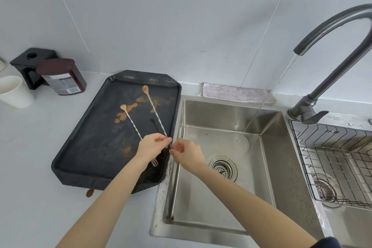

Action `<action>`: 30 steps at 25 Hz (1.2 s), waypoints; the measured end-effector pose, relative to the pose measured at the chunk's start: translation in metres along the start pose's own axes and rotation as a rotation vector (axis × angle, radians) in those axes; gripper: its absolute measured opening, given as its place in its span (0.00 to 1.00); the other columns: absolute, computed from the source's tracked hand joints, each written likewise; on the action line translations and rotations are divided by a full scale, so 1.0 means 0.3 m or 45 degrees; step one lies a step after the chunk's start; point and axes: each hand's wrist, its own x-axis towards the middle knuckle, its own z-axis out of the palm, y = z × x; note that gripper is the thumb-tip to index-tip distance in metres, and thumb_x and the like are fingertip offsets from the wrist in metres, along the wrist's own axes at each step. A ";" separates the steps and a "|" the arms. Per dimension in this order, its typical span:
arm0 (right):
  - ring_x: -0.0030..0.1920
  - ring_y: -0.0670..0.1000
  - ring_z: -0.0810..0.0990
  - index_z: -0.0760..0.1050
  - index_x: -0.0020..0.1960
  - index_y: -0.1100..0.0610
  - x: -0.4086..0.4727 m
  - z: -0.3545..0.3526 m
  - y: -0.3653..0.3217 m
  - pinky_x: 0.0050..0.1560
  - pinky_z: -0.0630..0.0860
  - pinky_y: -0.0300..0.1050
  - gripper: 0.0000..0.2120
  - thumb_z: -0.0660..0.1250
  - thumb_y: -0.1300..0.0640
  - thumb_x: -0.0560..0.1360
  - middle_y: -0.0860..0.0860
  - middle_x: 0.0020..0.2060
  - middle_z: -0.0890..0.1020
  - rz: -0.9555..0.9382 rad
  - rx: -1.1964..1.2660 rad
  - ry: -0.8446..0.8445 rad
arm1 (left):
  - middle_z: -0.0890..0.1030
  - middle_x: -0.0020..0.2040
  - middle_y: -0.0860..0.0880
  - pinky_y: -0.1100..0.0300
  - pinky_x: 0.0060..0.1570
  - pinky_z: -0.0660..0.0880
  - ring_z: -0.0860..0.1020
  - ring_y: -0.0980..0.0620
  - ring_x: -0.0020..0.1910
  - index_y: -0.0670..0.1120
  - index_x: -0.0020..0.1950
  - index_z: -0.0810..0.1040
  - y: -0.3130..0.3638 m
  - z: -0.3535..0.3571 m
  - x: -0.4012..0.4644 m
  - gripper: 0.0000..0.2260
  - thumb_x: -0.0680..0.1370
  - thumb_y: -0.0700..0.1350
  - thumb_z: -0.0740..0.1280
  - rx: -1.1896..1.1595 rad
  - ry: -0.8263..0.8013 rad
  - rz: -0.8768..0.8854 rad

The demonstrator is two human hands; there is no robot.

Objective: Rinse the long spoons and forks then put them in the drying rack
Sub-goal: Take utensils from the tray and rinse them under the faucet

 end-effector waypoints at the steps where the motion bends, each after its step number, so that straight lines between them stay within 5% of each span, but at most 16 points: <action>1: 0.43 0.50 0.74 0.77 0.44 0.53 -0.007 -0.016 0.013 0.42 0.71 0.40 0.03 0.65 0.55 0.75 0.50 0.39 0.77 0.004 0.048 0.016 | 0.75 0.34 0.54 0.60 0.37 0.67 0.69 0.57 0.33 0.47 0.42 0.77 0.013 0.015 -0.008 0.06 0.76 0.47 0.65 -0.017 -0.011 0.025; 4: 0.35 0.49 0.73 0.68 0.33 0.46 -0.043 -0.071 0.067 0.31 0.67 0.32 0.13 0.65 0.56 0.75 0.50 0.31 0.76 0.013 0.136 0.061 | 0.75 0.34 0.54 0.62 0.36 0.67 0.71 0.57 0.35 0.47 0.43 0.77 0.061 0.069 -0.033 0.05 0.77 0.47 0.65 -0.051 -0.037 0.074; 8: 0.28 0.43 0.70 0.72 0.38 0.52 -0.110 -0.158 0.152 0.24 0.66 0.24 0.07 0.66 0.57 0.75 0.46 0.27 0.74 0.032 0.280 0.123 | 0.77 0.35 0.53 0.61 0.39 0.69 0.75 0.56 0.37 0.48 0.42 0.78 0.139 0.145 -0.068 0.05 0.76 0.47 0.65 -0.199 -0.077 0.085; 16: 0.41 0.48 0.75 0.73 0.40 0.52 -0.212 -0.289 0.371 0.39 0.68 0.35 0.04 0.66 0.58 0.73 0.45 0.31 0.76 0.158 0.251 0.238 | 0.79 0.38 0.54 0.65 0.39 0.70 0.76 0.58 0.37 0.47 0.50 0.79 0.323 0.344 -0.148 0.07 0.79 0.45 0.62 -0.333 -0.263 0.193; 19: 0.42 0.47 0.74 0.74 0.42 0.52 -0.228 -0.351 0.428 0.36 0.66 0.27 0.03 0.67 0.57 0.74 0.41 0.31 0.73 0.153 0.248 0.236 | 0.79 0.38 0.54 0.66 0.38 0.69 0.77 0.60 0.35 0.49 0.49 0.79 0.360 0.423 -0.153 0.07 0.79 0.45 0.61 -0.286 -0.294 0.236; 22: 0.43 0.46 0.77 0.79 0.49 0.54 -0.226 -0.436 0.453 0.40 0.70 0.31 0.06 0.65 0.53 0.75 0.44 0.37 0.78 0.146 0.331 0.184 | 0.79 0.36 0.55 0.66 0.37 0.69 0.77 0.68 0.27 0.48 0.50 0.80 0.388 0.490 -0.139 0.08 0.79 0.45 0.61 -0.216 -0.281 0.263; 27: 0.49 0.48 0.80 0.77 0.57 0.57 -0.150 -0.606 0.451 0.51 0.71 0.40 0.13 0.58 0.54 0.79 0.51 0.47 0.82 0.075 0.431 0.233 | 0.78 0.35 0.53 0.67 0.37 0.70 0.75 0.57 0.33 0.47 0.49 0.79 0.434 0.559 -0.105 0.07 0.78 0.43 0.61 -0.120 -0.262 0.286; 30: 0.50 0.47 0.79 0.75 0.60 0.57 -0.082 -0.704 0.412 0.57 0.72 0.44 0.14 0.57 0.55 0.79 0.53 0.54 0.83 0.043 0.497 0.237 | 0.78 0.33 0.54 0.74 0.30 0.71 0.76 0.63 0.29 0.45 0.51 0.81 0.446 0.593 -0.064 0.09 0.79 0.43 0.61 0.013 -0.251 0.340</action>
